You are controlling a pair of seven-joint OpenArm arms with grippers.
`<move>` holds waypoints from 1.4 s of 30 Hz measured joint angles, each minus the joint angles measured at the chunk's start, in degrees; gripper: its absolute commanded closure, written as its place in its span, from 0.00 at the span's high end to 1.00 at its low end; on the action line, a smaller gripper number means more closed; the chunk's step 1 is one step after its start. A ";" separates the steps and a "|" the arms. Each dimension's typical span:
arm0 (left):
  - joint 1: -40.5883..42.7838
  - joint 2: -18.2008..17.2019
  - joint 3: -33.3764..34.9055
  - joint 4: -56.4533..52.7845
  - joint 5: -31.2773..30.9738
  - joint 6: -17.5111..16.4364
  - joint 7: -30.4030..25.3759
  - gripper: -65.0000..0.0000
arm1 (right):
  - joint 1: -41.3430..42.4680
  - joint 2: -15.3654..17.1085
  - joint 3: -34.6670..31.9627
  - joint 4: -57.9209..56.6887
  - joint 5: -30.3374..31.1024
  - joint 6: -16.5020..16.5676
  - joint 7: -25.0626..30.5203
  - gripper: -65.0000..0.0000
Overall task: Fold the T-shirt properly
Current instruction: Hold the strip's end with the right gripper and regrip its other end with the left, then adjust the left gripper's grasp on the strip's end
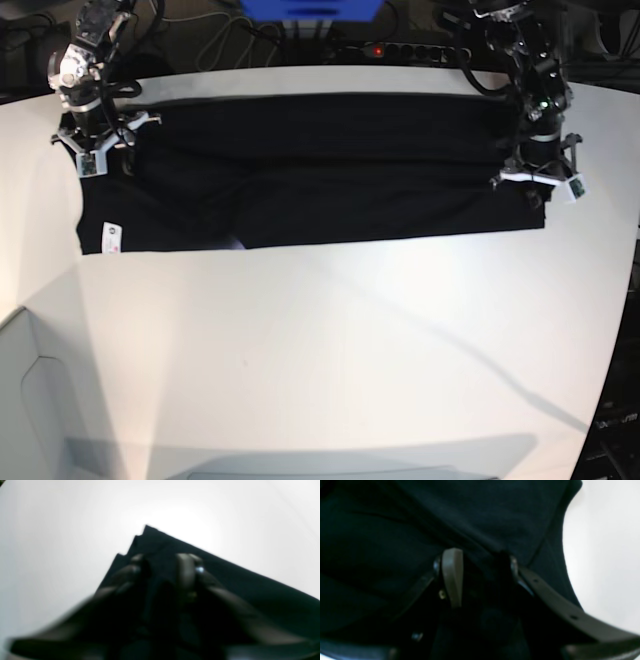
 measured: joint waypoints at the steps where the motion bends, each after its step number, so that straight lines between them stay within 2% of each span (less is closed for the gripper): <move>1: 0.09 -0.04 -0.09 0.00 0.04 0.00 0.00 0.00 | 0.02 0.00 0.00 0.00 -0.02 0.00 -0.02 0.38; 7: 1.16 -0.26 -0.35 1.60 0.00 -0.02 0.02 0.00 | 0.02 -0.02 0.00 0.00 -0.02 0.00 0.00 0.38; 14: 7.69 -0.13 -3.96 10.49 -0.07 -0.02 -0.42 0.00 | 0.02 0.00 -0.11 0.00 -0.02 0.00 -0.02 0.38; 23: 14.97 -0.35 -3.30 11.04 -0.02 -0.33 0.13 0.00 | 0.02 0.00 -0.22 0.00 -0.02 0.00 0.00 0.38; 25: 15.63 -0.46 -3.26 11.04 -0.04 -0.42 -0.20 0.04 | 0.02 0.00 -0.22 0.00 -0.02 0.00 -0.02 0.38; 30: 18.88 -2.67 -3.37 11.37 -0.02 -0.17 -0.04 0.29 | 0.04 0.00 -0.22 0.00 -0.04 0.00 -0.02 0.38; 32: 19.76 -3.34 -3.08 11.37 -0.22 -0.42 0.07 0.36 | 0.15 0.00 -0.22 0.00 -0.13 0.00 -0.04 0.38; 35: 20.55 -5.73 -3.76 12.50 -1.22 -0.37 0.04 0.36 | 0.13 0.02 -0.24 0.26 -0.22 0.00 -0.22 0.38; 40: 19.54 -6.80 -7.93 15.02 -11.61 -0.35 -0.02 0.36 | 0.11 -0.04 -0.39 2.03 -1.31 0.04 -1.77 0.38; 42: 17.25 -6.91 -8.17 15.17 -13.75 0.00 0.07 0.36 | 0.04 -0.13 -0.37 2.03 -1.29 0.02 -1.73 0.38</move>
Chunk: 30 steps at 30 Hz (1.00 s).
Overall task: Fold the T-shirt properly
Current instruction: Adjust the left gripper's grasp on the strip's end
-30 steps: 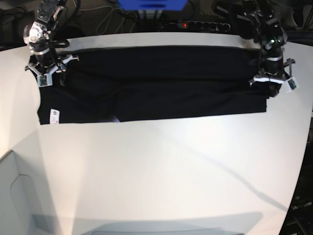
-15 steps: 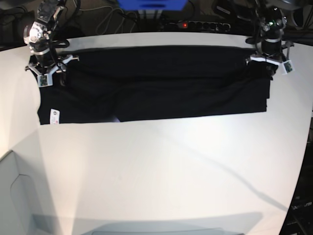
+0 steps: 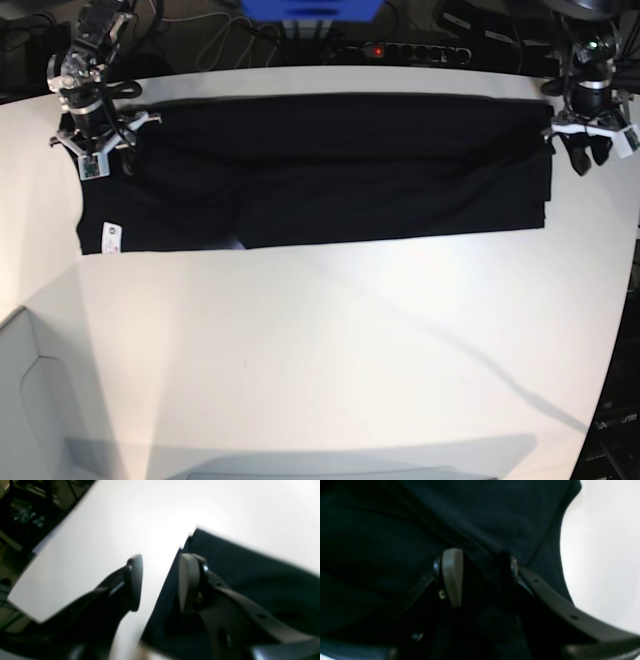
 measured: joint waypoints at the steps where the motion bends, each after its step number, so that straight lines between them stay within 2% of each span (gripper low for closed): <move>1: -1.70 0.20 0.02 -0.15 -0.04 0.07 0.22 0.36 | -0.07 -0.04 0.00 0.00 0.04 0.00 0.04 0.38; 5: -9.20 1.31 5.55 -2.03 3.32 -0.24 0.68 0.36 | -0.07 -0.07 0.00 0.04 0.00 0.00 0.02 0.38; 9: -12.92 3.37 11.82 -5.49 8.11 -0.20 8.70 0.36 | -0.22 -0.07 0.00 0.04 0.04 0.00 0.07 0.38; 13: -13.11 3.34 16.28 -6.01 9.88 -0.24 12.81 0.36 | -0.20 -0.04 -0.02 0.04 0.17 0.00 0.04 0.38; 17: -8.83 1.75 16.92 -6.01 11.87 -0.09 14.16 0.36 | -0.17 -0.04 -0.02 0.04 0.15 0.00 0.04 0.38; 21: -2.82 -2.60 16.83 -5.95 11.39 -0.35 14.32 0.36 | -0.13 -0.04 0.15 0.04 0.15 0.04 0.04 0.38; 27: -0.11 -8.15 16.65 -5.68 11.17 -0.39 13.88 0.36 | -0.04 -0.04 0.02 0.04 0.02 0.02 0.00 0.38; 30: 0.48 -8.48 14.84 -4.26 11.13 -0.42 14.23 0.36 | -0.09 -0.04 0.00 0.04 0.02 0.00 0.02 0.38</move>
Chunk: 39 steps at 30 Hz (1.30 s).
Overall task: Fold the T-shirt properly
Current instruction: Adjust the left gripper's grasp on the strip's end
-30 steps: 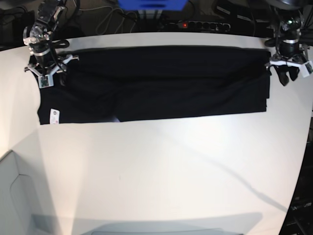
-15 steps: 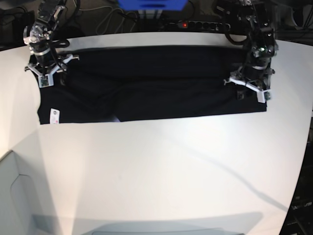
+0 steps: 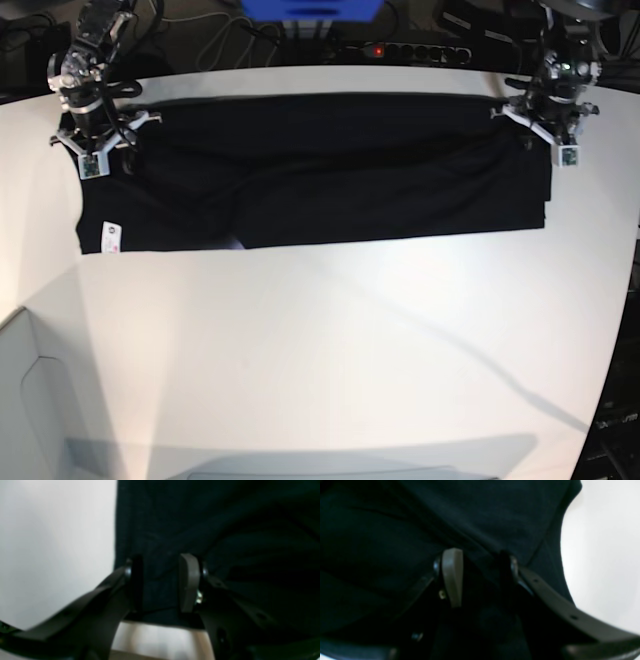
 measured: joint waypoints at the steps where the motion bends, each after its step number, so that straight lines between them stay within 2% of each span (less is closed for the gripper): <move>1: 0.02 0.17 -1.25 0.98 -0.02 -0.02 0.09 0.36 | 0.02 0.00 0.00 0.00 -0.02 0.00 -0.02 0.38; 5: -0.35 0.15 -4.79 4.74 -0.04 0.02 -0.37 0.36 | 0.02 0.00 0.00 0.00 0.00 0.00 0.00 0.38; 11: -2.97 0.31 -7.30 4.24 0.22 0.20 0.22 0.36 | 0.02 0.00 0.00 0.00 0.00 0.00 0.00 0.38; 14: -7.10 2.80 -5.68 4.35 -2.69 0.22 -0.15 0.36 | 0.04 -0.07 0.00 0.00 -0.02 0.00 -0.02 0.38; 16: -9.09 5.35 -3.34 5.57 -5.68 0.22 0.46 0.36 | 0.02 -0.35 0.02 0.00 -0.02 0.00 0.02 0.38; 18: -10.67 6.25 1.44 5.77 -6.47 0.04 0.52 0.36 | 0.00 -0.76 0.04 0.04 0.02 -0.02 0.15 0.38; 22: -13.60 6.67 14.32 5.49 -5.09 0.04 0.50 0.36 | 0.02 -0.79 0.04 0.04 -0.02 -0.02 0.17 0.38; 27: -12.44 6.51 23.89 4.13 -0.11 0.39 1.14 0.36 | 0.02 -0.79 0.00 0.04 0.00 0.00 0.17 0.38; 35: -4.55 5.77 25.40 4.17 2.80 0.44 0.72 0.36 | 0.07 -0.76 0.15 0.04 0.00 0.00 0.17 0.38; 39: -2.58 2.25 25.88 4.90 2.25 0.20 0.26 0.36 | 0.04 -0.74 0.09 0.04 0.02 0.00 0.17 0.38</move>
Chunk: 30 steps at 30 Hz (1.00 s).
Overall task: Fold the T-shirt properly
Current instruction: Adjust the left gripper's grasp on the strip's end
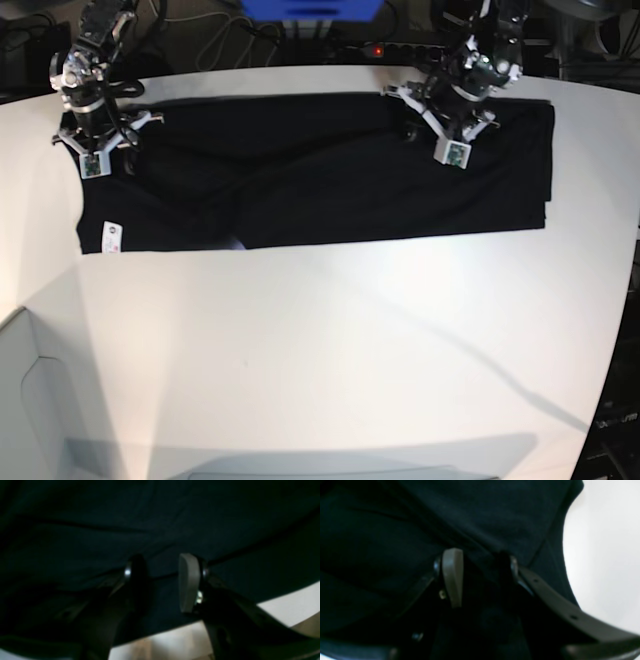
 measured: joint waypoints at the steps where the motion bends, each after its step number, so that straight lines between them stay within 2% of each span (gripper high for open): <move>1: 0.28 -0.57 -0.37 0.22 0.15 0.02 0.04 0.36 | 0.02 0.00 0.00 0.00 -0.02 0.00 0.00 0.38; 4: 1.60 -2.64 -0.74 1.01 0.28 0.02 -0.13 0.36 | 0.00 -0.02 0.00 0.00 -0.04 0.00 0.00 0.38; 7: 3.89 -5.14 -4.22 2.89 -0.09 -0.15 -0.04 0.36 | 0.02 0.00 0.00 0.00 -0.02 0.00 0.00 0.38; 15: 5.60 -4.94 -17.68 5.05 -0.15 -0.07 -0.39 0.36 | 0.00 -0.04 0.00 0.00 -0.02 0.00 0.00 0.38; 18: 4.74 -3.65 -22.25 4.90 -0.83 -0.17 -0.42 0.37 | 0.00 -0.04 0.00 0.00 -0.04 0.00 -0.07 0.38; 20: 2.21 -1.01 -27.30 4.17 -4.20 -0.42 0.70 0.37 | 0.00 -0.04 0.00 0.00 -0.04 0.00 -0.13 0.38; 22: -0.83 0.76 -32.98 1.62 -7.74 -0.79 0.07 0.42 | -0.02 -0.04 -0.02 0.00 -0.02 0.00 -0.04 0.38; 24: -4.02 1.95 -37.62 -2.80 -9.70 0.22 -0.28 0.51 | 0.00 -0.02 -0.07 0.00 0.00 0.00 -0.02 0.38; 26: -5.20 2.23 -39.41 -6.60 -12.44 0.11 -0.15 0.57 | 0.00 -0.04 -0.07 0.00 -0.02 0.00 0.00 0.38; 30: -6.45 2.38 -39.28 -13.20 -15.47 -0.04 0.42 0.59 | 0.00 -0.04 -0.07 0.00 -0.04 0.00 -0.17 0.38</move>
